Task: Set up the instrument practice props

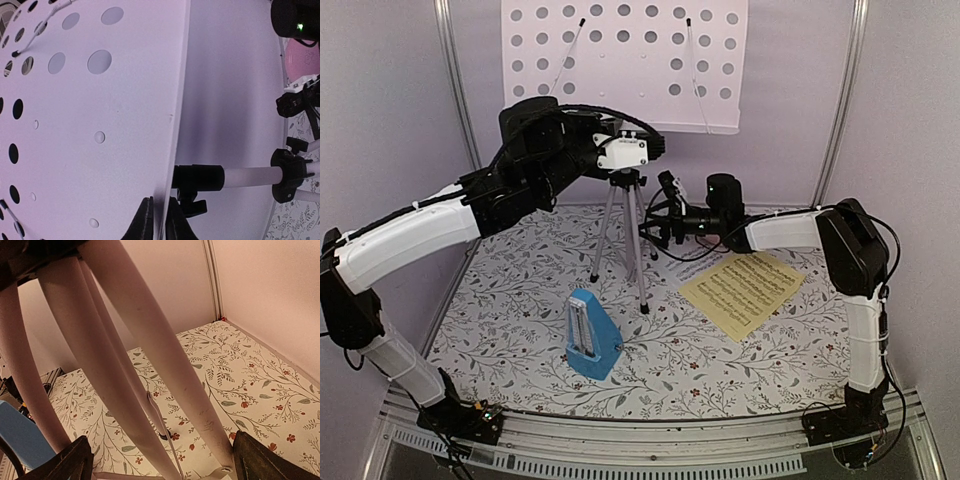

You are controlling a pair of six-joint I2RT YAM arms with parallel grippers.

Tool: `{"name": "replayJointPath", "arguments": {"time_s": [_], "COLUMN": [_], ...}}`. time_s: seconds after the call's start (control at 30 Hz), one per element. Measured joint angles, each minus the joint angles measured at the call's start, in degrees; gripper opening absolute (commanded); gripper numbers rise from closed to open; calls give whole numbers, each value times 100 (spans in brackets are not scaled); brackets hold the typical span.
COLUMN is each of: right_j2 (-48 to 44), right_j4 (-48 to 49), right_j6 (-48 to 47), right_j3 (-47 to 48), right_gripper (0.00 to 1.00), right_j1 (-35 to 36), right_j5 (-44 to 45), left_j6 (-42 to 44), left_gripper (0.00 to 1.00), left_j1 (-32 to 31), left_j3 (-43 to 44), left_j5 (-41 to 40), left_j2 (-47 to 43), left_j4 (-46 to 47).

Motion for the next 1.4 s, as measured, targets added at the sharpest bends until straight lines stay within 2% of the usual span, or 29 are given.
{"name": "replayJointPath", "arguments": {"time_s": [0.23, 0.37, 0.63, 0.83, 1.0, 1.07, 1.2, 1.4], "right_j2": [-177, -297, -505, -540, -560, -603, -693, -798], "right_j4": [-7, -31, -52, -52, -57, -68, -76, -92], "right_j6": [-26, -26, -22, -20, -20, -20, -22, -20], "right_j3": [-240, -361, -522, -522, -527, -562, -586, -693], "right_gripper": [99, 99, 99, 99, 99, 99, 99, 99], "right_j1": [-7, 0, 13, 13, 13, 13, 13, 13], "right_j5": [-31, -48, -144, -168, -168, -168, -168, -168], "left_j6": [-129, -179, -212, -214, -262, -326, -535, -828], "left_gripper": [19, 32, 48, 68, 75, 85, 98, 99], "left_j1": [-33, -52, -79, -94, -107, -118, -160, -382], "left_j3": [-295, -411, -527, -573, -647, -684, -791, -1126], "left_j5": [-42, -109, -149, -144, -144, -142, -125, -131], "left_j2": [-107, -223, -308, -356, -463, -546, -793, -1182], "left_j4": [352, 435, 697, 831, 793, 754, 601, 378]}}
